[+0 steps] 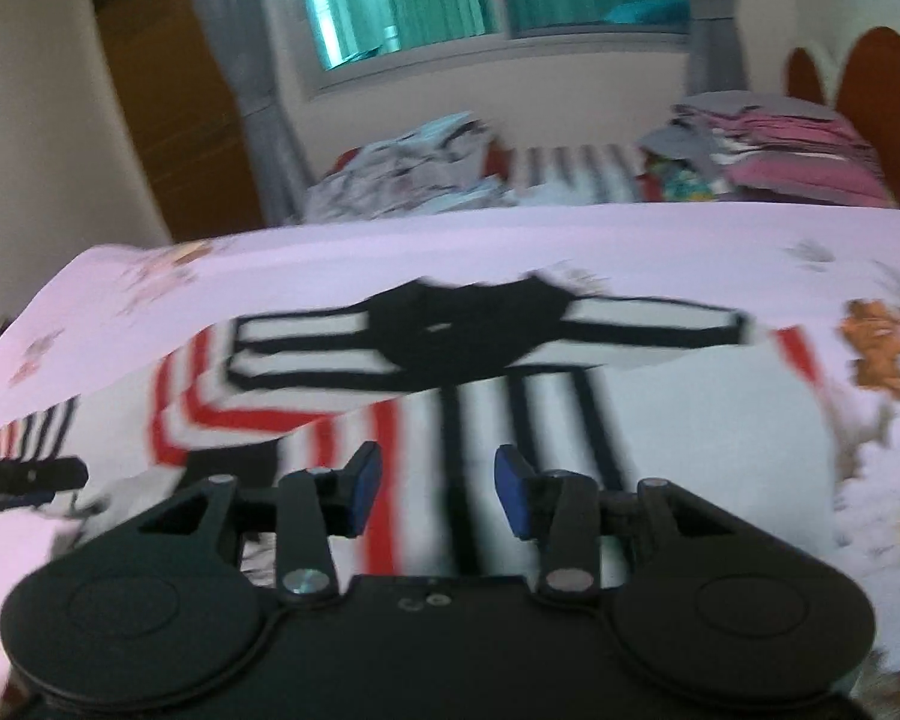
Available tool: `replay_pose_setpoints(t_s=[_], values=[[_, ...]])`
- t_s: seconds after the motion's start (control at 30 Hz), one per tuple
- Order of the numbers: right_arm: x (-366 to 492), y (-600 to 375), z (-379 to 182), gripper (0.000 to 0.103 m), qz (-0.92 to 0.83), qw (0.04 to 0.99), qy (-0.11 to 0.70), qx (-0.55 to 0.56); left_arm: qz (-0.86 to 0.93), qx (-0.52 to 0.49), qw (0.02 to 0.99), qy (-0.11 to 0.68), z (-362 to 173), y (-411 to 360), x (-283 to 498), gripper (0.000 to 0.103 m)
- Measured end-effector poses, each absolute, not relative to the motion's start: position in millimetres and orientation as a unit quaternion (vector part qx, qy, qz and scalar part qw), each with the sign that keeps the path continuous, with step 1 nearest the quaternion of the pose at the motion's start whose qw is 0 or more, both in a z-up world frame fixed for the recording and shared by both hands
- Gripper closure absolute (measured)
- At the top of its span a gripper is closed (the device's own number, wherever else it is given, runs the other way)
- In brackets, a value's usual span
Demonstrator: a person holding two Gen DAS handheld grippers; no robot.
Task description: Fold small clothes
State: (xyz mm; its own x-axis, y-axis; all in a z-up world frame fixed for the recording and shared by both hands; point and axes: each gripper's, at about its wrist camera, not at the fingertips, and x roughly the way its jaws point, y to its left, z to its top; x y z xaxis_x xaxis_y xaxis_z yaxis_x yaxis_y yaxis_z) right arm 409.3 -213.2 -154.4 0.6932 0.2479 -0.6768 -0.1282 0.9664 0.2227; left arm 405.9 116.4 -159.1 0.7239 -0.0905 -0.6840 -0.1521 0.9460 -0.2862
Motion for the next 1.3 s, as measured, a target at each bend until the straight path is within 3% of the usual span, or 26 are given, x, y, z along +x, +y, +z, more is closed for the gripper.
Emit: replay_pose_setpoints(t_s=[0.17,0.53,0.73,0.77,0.87,1.03,1.3], values=[[410.2,-169.6,-151.7,0.054,0.125,0.913,0.381,0.072,0.077,-0.189,0.907,0.369,-160.5,178.5,379.3,0.018],[412.5,-116.1,-153.1,0.053,0.146,0.909,0.386,0.063,0.206,-0.353,0.851,0.33,-203.0,317.2,338.5,0.019],[421.7,-109.5,-163.4,0.053,0.125,0.908,0.395,0.055,0.205,-0.386,0.852,0.286,-219.9,341.8,359.4,0.035],[424.0,-109.0,-165.0,0.053,0.121,0.908,0.396,0.055,0.208,-0.391,0.852,0.28,-221.5,342.9,360.5,0.043],[428.0,-104.4,-170.1,0.053,0.112,0.909,0.399,0.053,0.22,-0.403,0.844,0.276,-230.1,348.3,366.6,0.09],[435.2,-104.8,-187.1,0.055,0.094,0.898,0.427,0.05,0.191,-0.387,0.862,0.268,-222.5,344.5,378.0,0.098],[431.5,-124.8,-181.3,0.054,0.101,0.895,0.422,0.105,0.006,-0.315,0.919,0.236,-141.6,253.6,418.4,0.098]])
